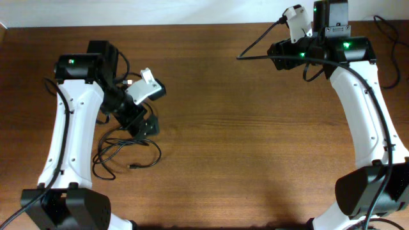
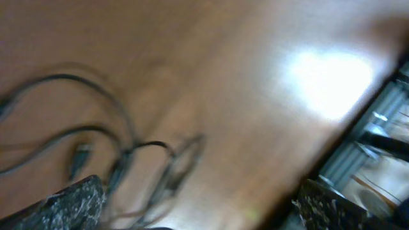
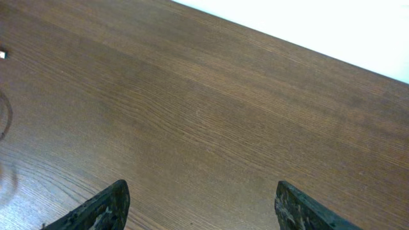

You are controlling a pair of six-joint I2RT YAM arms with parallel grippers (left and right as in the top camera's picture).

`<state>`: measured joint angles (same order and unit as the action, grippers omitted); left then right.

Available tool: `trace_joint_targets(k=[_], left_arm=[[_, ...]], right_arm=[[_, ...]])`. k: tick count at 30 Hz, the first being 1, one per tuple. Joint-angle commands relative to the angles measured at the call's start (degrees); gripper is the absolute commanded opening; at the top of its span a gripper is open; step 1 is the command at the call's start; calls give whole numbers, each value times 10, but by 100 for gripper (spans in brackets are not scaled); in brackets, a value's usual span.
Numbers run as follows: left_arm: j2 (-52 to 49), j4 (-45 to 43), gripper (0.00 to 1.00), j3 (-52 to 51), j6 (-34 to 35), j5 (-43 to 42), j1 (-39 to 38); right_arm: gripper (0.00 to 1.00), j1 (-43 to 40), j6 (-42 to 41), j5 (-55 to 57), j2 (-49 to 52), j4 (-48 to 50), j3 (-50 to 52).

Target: Untangle cables

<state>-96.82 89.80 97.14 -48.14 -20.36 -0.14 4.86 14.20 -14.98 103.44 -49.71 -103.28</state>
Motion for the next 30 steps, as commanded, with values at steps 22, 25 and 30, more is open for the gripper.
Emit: trace_joint_targets(k=[22, 25, 30], left_arm=[[4, -837, 98, -6, 359, 155, 1], [5, -743, 98, -6, 328, 170, 1], [49, -669, 98, -42, 316, 216, 1]], right_arm=[[84, 0, 1, 7, -20, 17, -1], [88, 0, -24, 7, -20, 17, -1], [88, 0, -50, 7, -20, 18, -1]])
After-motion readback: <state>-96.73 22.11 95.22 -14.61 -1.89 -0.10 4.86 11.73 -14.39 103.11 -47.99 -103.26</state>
